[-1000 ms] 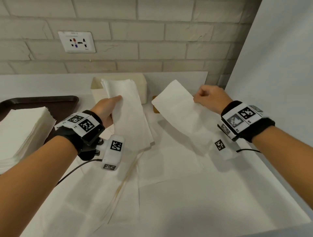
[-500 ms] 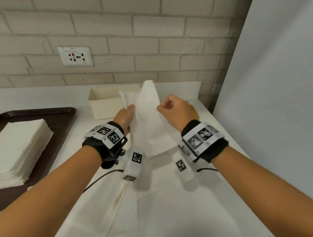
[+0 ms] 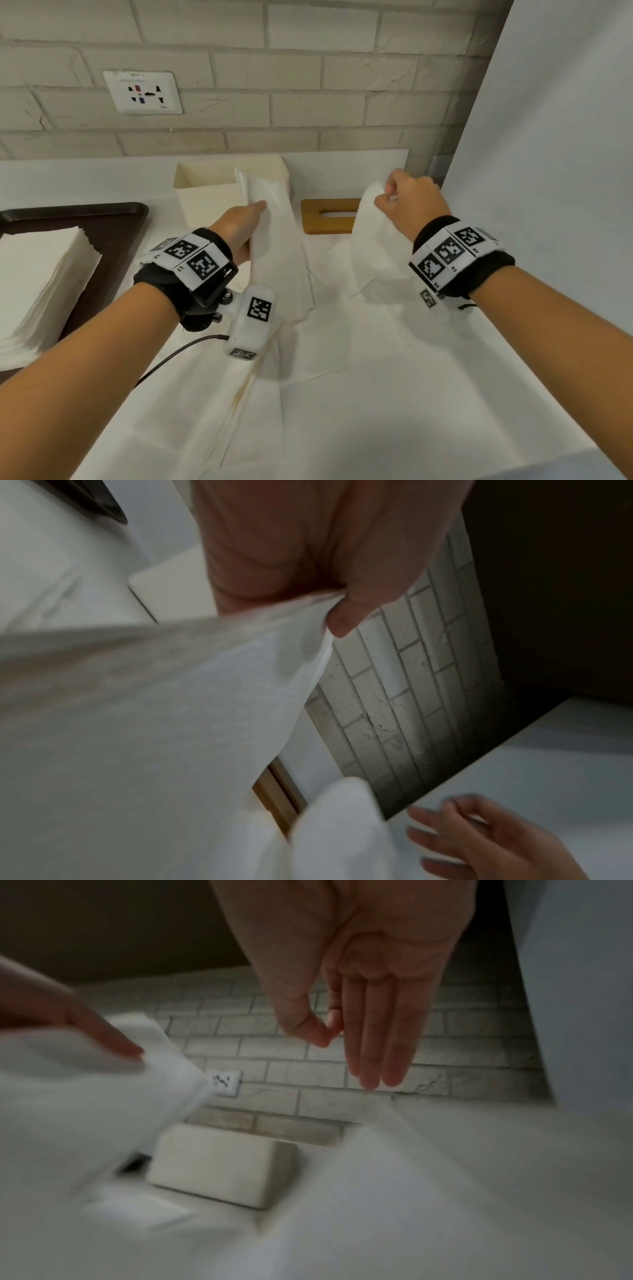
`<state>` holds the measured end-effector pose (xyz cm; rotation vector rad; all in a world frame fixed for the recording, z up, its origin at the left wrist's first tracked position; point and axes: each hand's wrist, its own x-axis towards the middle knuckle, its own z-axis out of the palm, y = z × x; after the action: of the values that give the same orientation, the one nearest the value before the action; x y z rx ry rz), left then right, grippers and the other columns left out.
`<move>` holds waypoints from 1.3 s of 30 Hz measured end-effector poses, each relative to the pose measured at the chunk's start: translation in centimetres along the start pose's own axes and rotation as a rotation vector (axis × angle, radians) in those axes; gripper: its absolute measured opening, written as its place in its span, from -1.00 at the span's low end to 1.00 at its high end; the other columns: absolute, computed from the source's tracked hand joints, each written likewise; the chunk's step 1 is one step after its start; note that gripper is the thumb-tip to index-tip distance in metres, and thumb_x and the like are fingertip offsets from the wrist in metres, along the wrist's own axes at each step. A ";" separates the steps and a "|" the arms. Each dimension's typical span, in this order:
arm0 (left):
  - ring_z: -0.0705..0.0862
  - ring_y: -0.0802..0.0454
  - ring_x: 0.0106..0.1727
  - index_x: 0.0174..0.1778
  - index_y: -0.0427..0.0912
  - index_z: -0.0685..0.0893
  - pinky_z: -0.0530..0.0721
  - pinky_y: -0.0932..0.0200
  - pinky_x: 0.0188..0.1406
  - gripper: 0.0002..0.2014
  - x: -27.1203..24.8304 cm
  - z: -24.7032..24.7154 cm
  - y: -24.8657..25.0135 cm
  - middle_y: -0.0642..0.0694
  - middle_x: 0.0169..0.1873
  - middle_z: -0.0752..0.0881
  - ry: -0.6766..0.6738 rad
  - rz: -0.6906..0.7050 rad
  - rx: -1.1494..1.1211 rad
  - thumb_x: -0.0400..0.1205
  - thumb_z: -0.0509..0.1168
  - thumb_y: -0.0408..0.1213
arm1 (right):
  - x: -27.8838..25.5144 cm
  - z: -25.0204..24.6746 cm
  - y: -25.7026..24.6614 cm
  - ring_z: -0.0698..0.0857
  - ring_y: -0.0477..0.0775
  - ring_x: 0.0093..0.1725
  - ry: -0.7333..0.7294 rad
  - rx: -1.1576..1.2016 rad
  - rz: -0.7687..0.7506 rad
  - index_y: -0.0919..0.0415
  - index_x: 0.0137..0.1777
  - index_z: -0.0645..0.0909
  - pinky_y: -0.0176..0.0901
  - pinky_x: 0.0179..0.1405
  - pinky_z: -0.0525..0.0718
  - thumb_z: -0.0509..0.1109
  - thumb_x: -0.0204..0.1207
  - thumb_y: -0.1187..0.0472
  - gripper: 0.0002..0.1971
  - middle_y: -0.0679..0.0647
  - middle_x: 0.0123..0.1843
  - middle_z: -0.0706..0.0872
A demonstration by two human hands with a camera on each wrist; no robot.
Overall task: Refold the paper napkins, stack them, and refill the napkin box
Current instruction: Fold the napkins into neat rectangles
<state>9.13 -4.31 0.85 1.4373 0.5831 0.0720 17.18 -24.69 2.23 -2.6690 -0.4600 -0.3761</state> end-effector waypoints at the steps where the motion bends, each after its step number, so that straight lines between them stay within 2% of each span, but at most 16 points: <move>1: 0.61 0.00 -0.19 0.42 -0.35 0.44 0.56 0.15 -0.28 -0.59 -0.1 0.4 0.1 -0.13 -0.13 0.65 -0.030 -0.008 0.005 0.75 0.06 -0.17 | -0.2 0.2 -0.7 0.63 0.29 -0.02 -0.007 0.048 -0.041 0.31 0.05 0.53 -0.02 -0.01 0.60 0.23 0.57 0.22 -0.83 0.27 -0.05 0.67; 3: 0.62 -0.02 -0.17 0.44 -0.35 0.42 0.58 0.11 -0.22 -0.59 -0.2 1.1 0.0 -0.17 -0.02 0.66 -0.089 -0.026 0.015 0.75 0.06 -0.17 | -0.4 1.0 -1.7 0.64 0.19 -0.13 -0.027 0.167 -0.057 0.23 -0.11 0.52 -0.11 -0.02 0.61 0.29 0.53 0.25 -0.95 0.21 -0.14 0.70; 5: 0.62 -0.04 -0.16 0.46 -0.35 0.42 0.59 0.05 -0.14 -0.57 -0.2 1.5 -0.2 -0.20 -0.01 0.64 -0.113 -0.047 0.021 0.75 0.06 -0.17 | -0.1 1.8 -1.8 0.58 0.09 -0.17 -0.059 0.249 0.011 0.16 -0.24 0.46 -0.17 -0.01 0.57 0.32 0.50 0.26 -0.89 0.07 -0.28 0.64; 7: 0.62 -0.06 -0.15 0.46 -0.35 0.42 0.59 0.02 -0.17 -0.58 0.0 1.2 -0.7 -0.22 0.00 0.64 -0.111 -0.060 0.013 0.75 0.06 -0.17 | 0.4 2.5 -0.7 0.59 0.11 -0.06 -0.103 0.307 0.124 0.12 -0.27 0.42 -0.22 0.01 0.50 0.32 0.50 0.25 -0.84 0.09 -0.16 0.65; 11: 0.63 -0.05 -0.17 0.44 -0.34 0.44 0.57 0.06 -0.29 -0.60 0.6 -0.3 -1.6 -0.18 -0.11 0.65 -0.089 -0.081 -0.043 0.75 0.07 -0.19 | 0.3 3.6 3.3 0.61 0.20 0.21 -0.293 0.159 0.244 0.15 -0.07 0.49 -0.19 0.04 0.46 0.38 0.51 0.12 -0.85 0.20 0.21 0.66; 15: 0.64 -0.06 -0.17 0.42 -0.33 0.46 0.56 0.04 -0.32 -0.62 1.0 -1.1 -2.2 -0.16 -0.15 0.66 -0.098 -0.099 -0.083 0.75 0.06 -0.20 | -0.8 5.0 5.3 0.54 0.19 0.38 -0.514 0.000 0.259 0.27 0.30 0.53 -0.14 0.29 0.46 0.36 0.54 0.06 -0.59 0.19 0.39 0.58; 17: 0.65 -0.06 -0.16 0.41 -0.32 0.47 0.57 0.04 -0.31 -0.62 1.2 -1.1 -2.5 -0.16 -0.15 0.66 -0.102 -0.102 -0.092 0.74 0.07 -0.20 | -1.2 5.8 5.7 0.55 0.20 0.35 -0.585 -0.108 0.321 0.32 0.37 0.48 -0.12 0.23 0.51 0.33 0.54 -0.02 -0.49 0.21 0.41 0.56; 20: 0.65 -0.05 -0.13 0.37 -0.28 0.49 0.58 0.04 -0.30 -0.65 1.5 -0.8 -2.8 -0.15 -0.12 0.66 -0.107 -0.113 -0.095 0.74 0.08 -0.20 | -1.6 6.6 6.1 0.61 0.26 0.20 -0.554 -0.136 0.438 0.43 0.29 0.49 -0.14 -0.07 0.54 0.33 0.53 -0.04 -0.46 0.29 0.32 0.61; 24: 0.65 -0.04 -0.14 0.24 -0.23 0.49 0.57 0.04 -0.30 -0.75 1.8 -0.3 -3.1 -0.13 -0.13 0.66 -0.127 -0.128 -0.084 0.75 0.06 -0.20 | -1.6 7.0 6.6 0.59 0.29 0.30 -0.444 -0.081 0.515 0.46 0.29 0.48 -0.07 0.13 0.55 0.42 0.50 0.06 -0.47 0.32 0.32 0.60; 26: 0.65 -0.03 -0.14 0.20 -0.23 0.49 0.58 0.04 -0.29 -0.77 2.1 -0.2 -3.2 -0.12 -0.13 0.66 -0.125 -0.136 -0.092 0.75 0.06 -0.21 | -1.2 7.2 6.8 0.60 0.29 0.29 -0.419 -0.043 0.521 0.44 0.22 0.54 -0.08 0.09 0.54 0.43 0.49 0.13 -0.57 0.33 0.30 0.61; 28: 0.65 -0.03 -0.13 0.21 -0.23 0.49 0.59 0.04 -0.28 -0.78 2.4 -0.1 -3.3 -0.12 -0.13 0.67 -0.129 -0.143 -0.096 0.74 0.07 -0.21 | -1.2 7.0 6.9 0.62 0.31 0.24 -0.412 0.002 0.548 0.33 -0.03 0.62 -0.05 0.07 0.54 0.42 0.50 0.24 -0.85 0.34 0.27 0.63; 30: 0.65 -0.03 -0.13 0.21 -0.23 0.49 0.59 0.04 -0.29 -0.78 2.6 -0.1 -3.3 -0.13 -0.13 0.66 -0.134 -0.148 -0.091 0.75 0.07 -0.21 | -1.1 7.0 7.2 0.66 0.26 -0.06 -0.392 -0.039 0.529 0.23 -0.34 0.46 -0.06 0.01 0.58 0.38 0.52 0.26 -0.78 0.29 0.05 0.68; 32: 0.65 -0.03 -0.14 0.21 -0.23 0.49 0.59 0.04 -0.29 -0.78 2.8 -0.1 -3.2 -0.12 -0.13 0.67 -0.140 -0.147 -0.088 0.75 0.07 -0.22 | -0.9 6.7 7.2 0.66 0.25 -0.03 -0.430 -0.031 0.528 0.30 -0.17 0.56 -0.06 0.03 0.57 0.33 0.54 0.26 -0.89 0.27 0.02 0.66; 34: 0.66 -0.03 -0.13 0.23 -0.22 0.50 0.60 0.05 -0.29 -0.77 3.1 -0.1 -3.0 -0.12 -0.11 0.67 -0.149 -0.144 -0.094 0.74 0.07 -0.21 | -0.4 6.6 7.6 0.61 0.32 0.26 -0.495 -0.083 0.510 0.32 0.24 0.60 -0.06 0.16 0.57 0.32 0.52 0.26 -0.70 0.28 0.30 0.60; 37: 0.67 -0.02 -0.12 0.26 -0.22 0.50 0.60 0.07 -0.30 -0.75 3.4 -0.2 -2.7 -0.12 -0.10 0.68 -0.164 -0.141 -0.102 0.74 0.08 -0.21 | -0.1 5.5 7.5 0.59 0.29 0.30 -0.525 -0.192 0.429 0.10 0.35 0.58 0.04 0.32 0.58 0.31 0.51 0.16 -0.61 0.20 0.37 0.56; 39: 0.67 -0.01 -0.14 0.25 -0.22 0.50 0.60 0.08 -0.32 -0.75 3.7 -0.3 -2.6 -0.11 -0.12 0.68 -0.165 -0.139 -0.107 0.74 0.08 -0.21 | 0.5 4.8 7.3 0.58 0.25 0.34 -0.522 -0.093 0.445 0.14 0.39 0.54 0.00 0.36 0.55 0.34 0.52 0.16 -0.58 0.20 0.41 0.55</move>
<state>11.44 -3.05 -2.79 1.2821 0.5337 -0.1231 21.24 -28.80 -4.33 -2.8379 0.0235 0.4483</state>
